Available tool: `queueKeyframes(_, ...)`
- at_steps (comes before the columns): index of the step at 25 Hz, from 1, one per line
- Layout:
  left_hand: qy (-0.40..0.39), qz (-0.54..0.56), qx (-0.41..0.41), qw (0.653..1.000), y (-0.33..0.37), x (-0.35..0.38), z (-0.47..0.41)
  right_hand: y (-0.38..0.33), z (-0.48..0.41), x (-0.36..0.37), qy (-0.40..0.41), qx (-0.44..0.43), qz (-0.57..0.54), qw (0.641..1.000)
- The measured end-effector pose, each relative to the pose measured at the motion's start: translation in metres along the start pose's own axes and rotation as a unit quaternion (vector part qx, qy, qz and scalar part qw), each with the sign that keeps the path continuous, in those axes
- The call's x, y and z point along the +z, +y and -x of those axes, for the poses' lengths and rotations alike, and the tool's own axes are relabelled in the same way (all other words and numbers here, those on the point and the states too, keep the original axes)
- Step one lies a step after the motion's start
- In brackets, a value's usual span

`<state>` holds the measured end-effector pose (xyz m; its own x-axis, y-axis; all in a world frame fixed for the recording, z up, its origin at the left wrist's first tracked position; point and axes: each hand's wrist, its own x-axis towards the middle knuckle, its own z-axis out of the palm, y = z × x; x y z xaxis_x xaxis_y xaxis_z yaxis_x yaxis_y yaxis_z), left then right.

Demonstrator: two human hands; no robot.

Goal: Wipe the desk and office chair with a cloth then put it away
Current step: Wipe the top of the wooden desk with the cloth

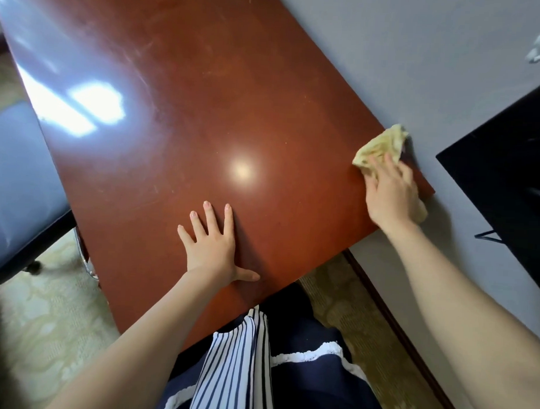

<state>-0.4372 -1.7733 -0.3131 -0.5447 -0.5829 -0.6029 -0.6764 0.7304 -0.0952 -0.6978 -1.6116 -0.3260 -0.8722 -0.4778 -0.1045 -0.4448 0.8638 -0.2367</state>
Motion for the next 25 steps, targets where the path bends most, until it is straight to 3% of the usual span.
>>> queueKeyframes(4, 0.008, -0.002, 0.000, 1.000, 0.000, -0.002, 0.000, -0.030, -0.048, 0.004, -0.049, 0.068, -0.011, 0.996)
queueKeyframes(9, 0.012, -0.010, -0.005, 1.000, 0.000, -0.001, -0.001, -0.096, -0.016, 0.029, -0.060, -0.169, 0.004, 0.984)
queueKeyframes(15, 0.014, -0.020, -0.003, 1.000, -0.001, 0.001, -0.001, -0.103, 0.081, 0.031, -0.135, -0.331, -0.066, 0.932)
queueKeyframes(18, 0.015, -0.028, 0.001, 0.999, -0.002, -0.001, -0.001, -0.089, 0.098, 0.011, -0.259, -0.250, -0.222, 0.906)
queueKeyframes(20, 0.010, -0.031, -0.002, 0.999, -0.001, -0.003, -0.001, -0.084, 0.094, -0.015, -0.370, -0.138, -0.391, 0.831)
queueKeyframes(22, 0.008, -0.031, -0.005, 0.999, 0.000, -0.003, -0.001, -0.076, 0.084, -0.038, -0.416, -0.065, -0.477, 0.771)
queueKeyframes(23, 0.006, -0.029, -0.006, 1.000, 0.001, -0.003, -0.001, -0.071, 0.076, -0.047, -0.412, -0.054, -0.477, 0.775)
queueKeyframes(25, -0.004, -0.024, -0.008, 1.000, 0.000, -0.003, -0.001, -0.060, 0.057, -0.053, -0.343, -0.069, -0.390, 0.852)
